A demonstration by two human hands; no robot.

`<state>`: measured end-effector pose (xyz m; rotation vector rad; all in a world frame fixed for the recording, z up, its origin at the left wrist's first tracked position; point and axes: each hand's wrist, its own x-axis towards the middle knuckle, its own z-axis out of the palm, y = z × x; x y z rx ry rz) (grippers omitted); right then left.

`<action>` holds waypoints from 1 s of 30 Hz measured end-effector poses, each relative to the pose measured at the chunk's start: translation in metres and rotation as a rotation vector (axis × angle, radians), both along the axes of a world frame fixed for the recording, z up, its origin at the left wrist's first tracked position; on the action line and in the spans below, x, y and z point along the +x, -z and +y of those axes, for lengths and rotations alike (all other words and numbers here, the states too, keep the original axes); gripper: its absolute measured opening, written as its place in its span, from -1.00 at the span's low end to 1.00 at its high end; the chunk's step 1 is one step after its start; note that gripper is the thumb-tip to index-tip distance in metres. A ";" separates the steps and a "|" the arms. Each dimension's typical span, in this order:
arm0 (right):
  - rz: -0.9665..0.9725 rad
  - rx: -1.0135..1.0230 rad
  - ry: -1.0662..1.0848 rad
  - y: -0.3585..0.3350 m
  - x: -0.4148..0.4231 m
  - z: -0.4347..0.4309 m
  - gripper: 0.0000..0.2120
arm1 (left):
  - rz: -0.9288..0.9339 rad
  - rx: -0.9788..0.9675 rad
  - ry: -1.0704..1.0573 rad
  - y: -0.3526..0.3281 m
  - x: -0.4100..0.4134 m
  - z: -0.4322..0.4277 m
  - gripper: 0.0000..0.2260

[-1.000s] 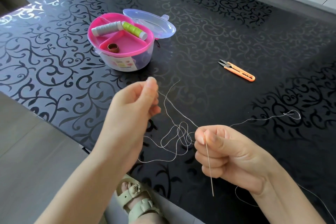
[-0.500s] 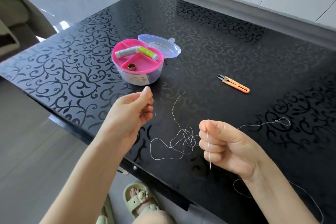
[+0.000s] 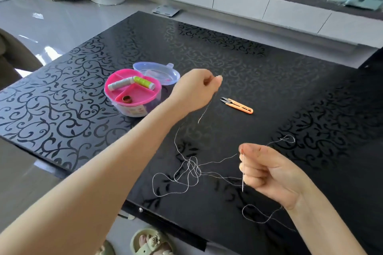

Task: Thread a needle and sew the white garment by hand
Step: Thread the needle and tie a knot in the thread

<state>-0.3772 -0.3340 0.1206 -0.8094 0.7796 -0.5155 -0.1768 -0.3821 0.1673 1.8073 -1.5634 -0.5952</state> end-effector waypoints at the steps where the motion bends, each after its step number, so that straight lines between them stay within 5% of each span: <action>1: 0.007 0.003 0.024 -0.001 -0.004 0.000 -0.43 | -0.006 -0.010 0.001 -0.005 -0.007 -0.019 -0.60; 3: 0.009 0.000 0.053 -0.003 -0.011 -0.001 -0.42 | -0.059 0.066 -0.016 -0.009 -0.017 -0.052 -0.53; 6: 0.008 0.008 0.081 -0.006 -0.015 -0.002 -0.51 | -0.527 0.234 -0.107 0.000 -0.016 -0.074 -0.49; 8: -0.005 0.018 0.098 -0.008 -0.014 -0.003 -0.58 | -0.593 0.210 -0.134 0.006 -0.012 -0.063 -0.49; 10: 0.016 0.006 0.125 -0.011 -0.008 -0.005 -0.66 | -0.332 0.171 -0.071 0.011 -0.009 -0.038 -0.62; 13: 0.084 -0.043 0.150 -0.013 0.002 -0.007 -0.73 | 0.364 0.314 0.001 0.017 -0.016 0.021 -0.62; 16: 0.120 -0.089 0.149 -0.011 0.013 -0.006 -0.79 | 0.679 0.398 0.083 0.024 -0.025 0.073 -0.68; 19: 0.211 -0.166 0.115 -0.008 0.020 -0.002 -0.83 | 0.853 0.440 0.174 0.027 -0.028 0.097 -0.68; 24: 0.303 -0.271 0.077 -0.016 0.022 0.001 -0.77 | 0.934 0.374 0.070 0.032 -0.021 0.103 -0.99; 30: 0.600 -0.561 0.298 -0.026 -0.023 -0.010 -0.84 | 1.051 0.284 -0.157 0.036 0.010 0.116 -0.94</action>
